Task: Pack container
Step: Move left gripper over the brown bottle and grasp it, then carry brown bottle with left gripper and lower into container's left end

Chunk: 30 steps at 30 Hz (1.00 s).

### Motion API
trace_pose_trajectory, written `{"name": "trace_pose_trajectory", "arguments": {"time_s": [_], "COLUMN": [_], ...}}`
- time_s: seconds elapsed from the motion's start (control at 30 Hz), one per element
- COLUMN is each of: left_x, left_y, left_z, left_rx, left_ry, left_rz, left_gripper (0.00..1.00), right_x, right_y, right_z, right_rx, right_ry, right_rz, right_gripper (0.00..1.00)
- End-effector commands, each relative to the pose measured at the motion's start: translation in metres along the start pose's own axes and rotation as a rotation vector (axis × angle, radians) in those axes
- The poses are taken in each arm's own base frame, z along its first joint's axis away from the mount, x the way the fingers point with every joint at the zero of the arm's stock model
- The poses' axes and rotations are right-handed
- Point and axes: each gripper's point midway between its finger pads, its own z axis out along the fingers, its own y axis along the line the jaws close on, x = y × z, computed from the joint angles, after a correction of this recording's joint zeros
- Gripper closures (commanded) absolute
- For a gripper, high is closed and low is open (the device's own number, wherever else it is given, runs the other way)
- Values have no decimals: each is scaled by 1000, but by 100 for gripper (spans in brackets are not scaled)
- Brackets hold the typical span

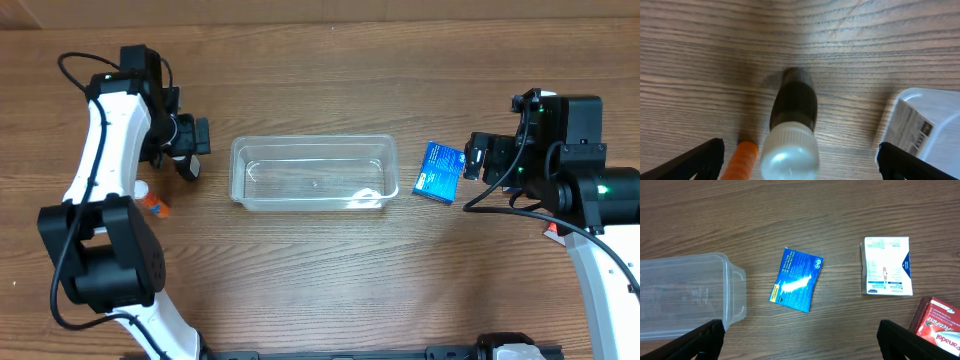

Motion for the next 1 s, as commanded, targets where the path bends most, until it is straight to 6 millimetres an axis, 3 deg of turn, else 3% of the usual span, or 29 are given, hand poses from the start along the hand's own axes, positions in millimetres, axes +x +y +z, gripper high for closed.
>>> {"name": "trace_pose_trajectory", "arguments": {"time_s": [0.0,0.23,0.37,0.97], "left_x": [-7,-8,-7,-5], "left_y": [3,3,3,3], "left_z": [4,4,4,4], "left_rx": [-13,-14,-14,-14], "left_ry": [-4,-7,-3,4], "left_rz": [19,20,23,23], "left_gripper": [6,25,40,62], "right_x": [-10,-10,-10,-10], "right_y": [1,1,1,1], "right_z": [-10,-10,-10,-10], "right_rx": [-6,-6,-6,-6], "right_ry": [-39,-39,-39,-38], "right_rz": [6,6,6,6], "right_gripper": [0,0,0,0]}}
